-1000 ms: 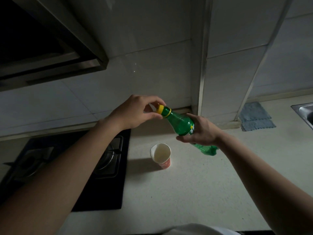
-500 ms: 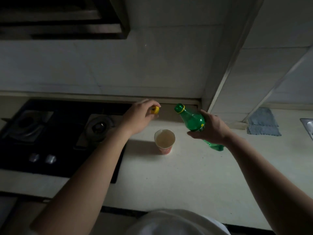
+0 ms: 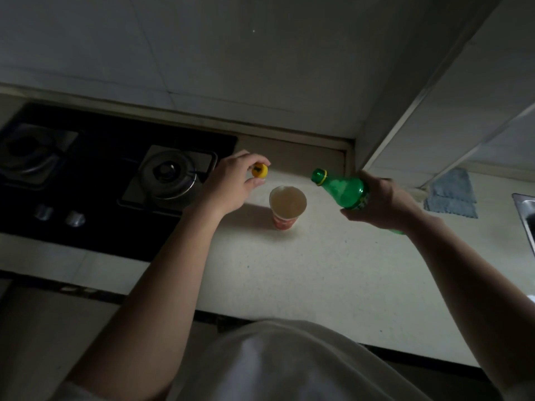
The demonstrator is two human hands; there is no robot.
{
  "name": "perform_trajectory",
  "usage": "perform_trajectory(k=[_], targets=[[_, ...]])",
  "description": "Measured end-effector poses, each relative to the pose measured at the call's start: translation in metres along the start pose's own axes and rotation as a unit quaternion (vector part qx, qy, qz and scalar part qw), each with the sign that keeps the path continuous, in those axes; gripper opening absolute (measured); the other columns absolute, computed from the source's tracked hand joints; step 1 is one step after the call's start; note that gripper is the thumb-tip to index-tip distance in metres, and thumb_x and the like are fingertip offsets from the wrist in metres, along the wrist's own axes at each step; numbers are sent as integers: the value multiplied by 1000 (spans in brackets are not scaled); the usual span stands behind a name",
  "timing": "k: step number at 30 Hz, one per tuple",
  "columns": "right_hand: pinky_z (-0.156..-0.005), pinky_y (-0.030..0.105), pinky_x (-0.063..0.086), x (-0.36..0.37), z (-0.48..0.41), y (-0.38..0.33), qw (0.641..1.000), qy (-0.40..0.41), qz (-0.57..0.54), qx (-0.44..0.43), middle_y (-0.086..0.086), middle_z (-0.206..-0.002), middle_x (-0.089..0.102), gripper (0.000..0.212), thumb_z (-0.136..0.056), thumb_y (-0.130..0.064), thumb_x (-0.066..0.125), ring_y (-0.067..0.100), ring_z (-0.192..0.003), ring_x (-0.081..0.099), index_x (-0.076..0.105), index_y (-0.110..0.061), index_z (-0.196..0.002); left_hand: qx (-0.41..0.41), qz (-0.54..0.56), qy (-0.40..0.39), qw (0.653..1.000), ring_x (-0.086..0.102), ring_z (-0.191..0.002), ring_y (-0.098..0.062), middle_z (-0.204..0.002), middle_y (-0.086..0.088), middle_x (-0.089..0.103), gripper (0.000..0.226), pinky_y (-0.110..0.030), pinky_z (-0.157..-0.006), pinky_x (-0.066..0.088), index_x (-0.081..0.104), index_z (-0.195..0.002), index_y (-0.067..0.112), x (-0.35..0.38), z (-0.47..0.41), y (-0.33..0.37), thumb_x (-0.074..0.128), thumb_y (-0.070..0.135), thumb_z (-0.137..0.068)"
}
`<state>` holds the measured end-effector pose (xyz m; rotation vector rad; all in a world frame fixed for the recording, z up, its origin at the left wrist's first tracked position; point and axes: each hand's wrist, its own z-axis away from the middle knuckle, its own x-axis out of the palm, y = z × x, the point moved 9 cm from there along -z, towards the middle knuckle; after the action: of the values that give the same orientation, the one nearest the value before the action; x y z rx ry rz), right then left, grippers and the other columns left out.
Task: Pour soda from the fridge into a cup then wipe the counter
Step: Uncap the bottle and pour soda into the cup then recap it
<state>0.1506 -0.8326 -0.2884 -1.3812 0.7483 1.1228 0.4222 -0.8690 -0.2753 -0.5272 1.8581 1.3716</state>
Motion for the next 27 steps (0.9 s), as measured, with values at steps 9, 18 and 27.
perform_trajectory(k=[9,18,27], targets=[[-65,30,54,-21,5,9,999,-6,36,-24,7,-103,69,58,-75,-33,83,16,-80,61,53,-16,-122,29,-14,-22,999,58,-100,-16,-110,4,59,33,-38,-86,51,64,-116,24,2,-14,16,73,18,-85],[-55,18,37,-27,2,10,995,3,89,-44,3,-102,68,59,-76,-36,82,14,-76,57,52,-19,-124,44,-21,-37,998,58,-102,-17,-114,3,59,34,-36,-85,51,63,-117,24,4,-21,30,72,19,-85],[-57,21,38,-38,3,16,988,21,143,-54,-1,-101,66,59,-75,-37,82,14,-74,55,52,-23,-124,41,-30,-35,998,59,-100,-19,-113,3,59,34,-43,-84,53,63,-115,26,2,-25,31,74,20,-84]])
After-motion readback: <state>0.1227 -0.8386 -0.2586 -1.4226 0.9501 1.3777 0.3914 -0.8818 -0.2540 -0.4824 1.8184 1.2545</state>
